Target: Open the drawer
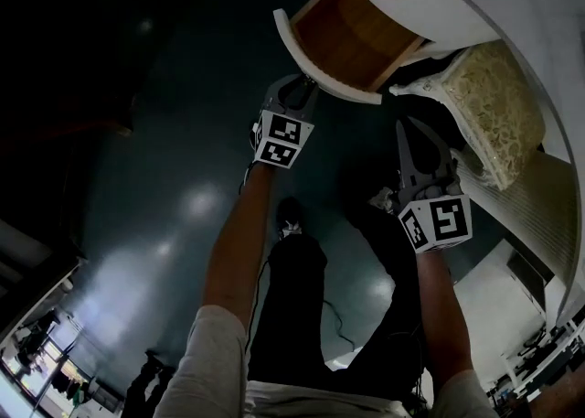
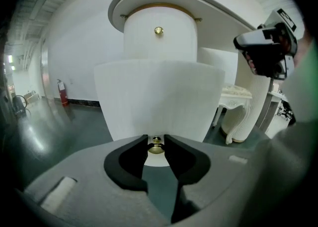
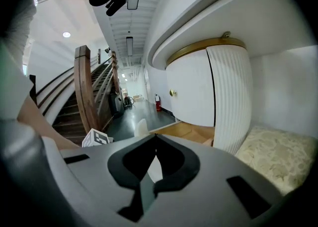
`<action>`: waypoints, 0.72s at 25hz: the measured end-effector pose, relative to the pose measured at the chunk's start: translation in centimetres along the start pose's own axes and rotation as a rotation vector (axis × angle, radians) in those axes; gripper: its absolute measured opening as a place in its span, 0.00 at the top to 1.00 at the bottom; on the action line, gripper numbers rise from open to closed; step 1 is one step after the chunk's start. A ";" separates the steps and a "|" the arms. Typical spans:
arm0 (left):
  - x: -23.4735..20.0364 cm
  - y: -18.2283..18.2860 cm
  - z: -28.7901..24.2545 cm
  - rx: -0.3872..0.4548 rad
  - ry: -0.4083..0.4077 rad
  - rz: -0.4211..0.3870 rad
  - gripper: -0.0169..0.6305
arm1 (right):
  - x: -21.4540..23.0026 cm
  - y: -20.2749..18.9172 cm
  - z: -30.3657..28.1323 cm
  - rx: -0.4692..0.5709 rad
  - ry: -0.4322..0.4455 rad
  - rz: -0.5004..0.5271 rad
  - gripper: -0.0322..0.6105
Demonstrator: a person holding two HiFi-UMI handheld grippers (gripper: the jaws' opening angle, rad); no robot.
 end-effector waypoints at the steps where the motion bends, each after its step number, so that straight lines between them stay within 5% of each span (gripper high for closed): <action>1: 0.1 -0.4 0.6 -0.004 0.004 0.006 0.81 | -0.4 0.1 0.3 -0.003 0.002 0.009 0.93; 18: -0.6 -3.3 4.2 -0.018 0.014 0.010 0.81 | -3.7 -1.5 1.6 -0.052 -0.022 -0.026 0.93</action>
Point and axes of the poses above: the fingertips, and each gripper's own axes: z backward along the fingers, x to its right, y out of its top, the point moved 5 cm from there along z, backward along the fingers, and after that the axes turned 5 degrees about y, right-handed, at the moved point
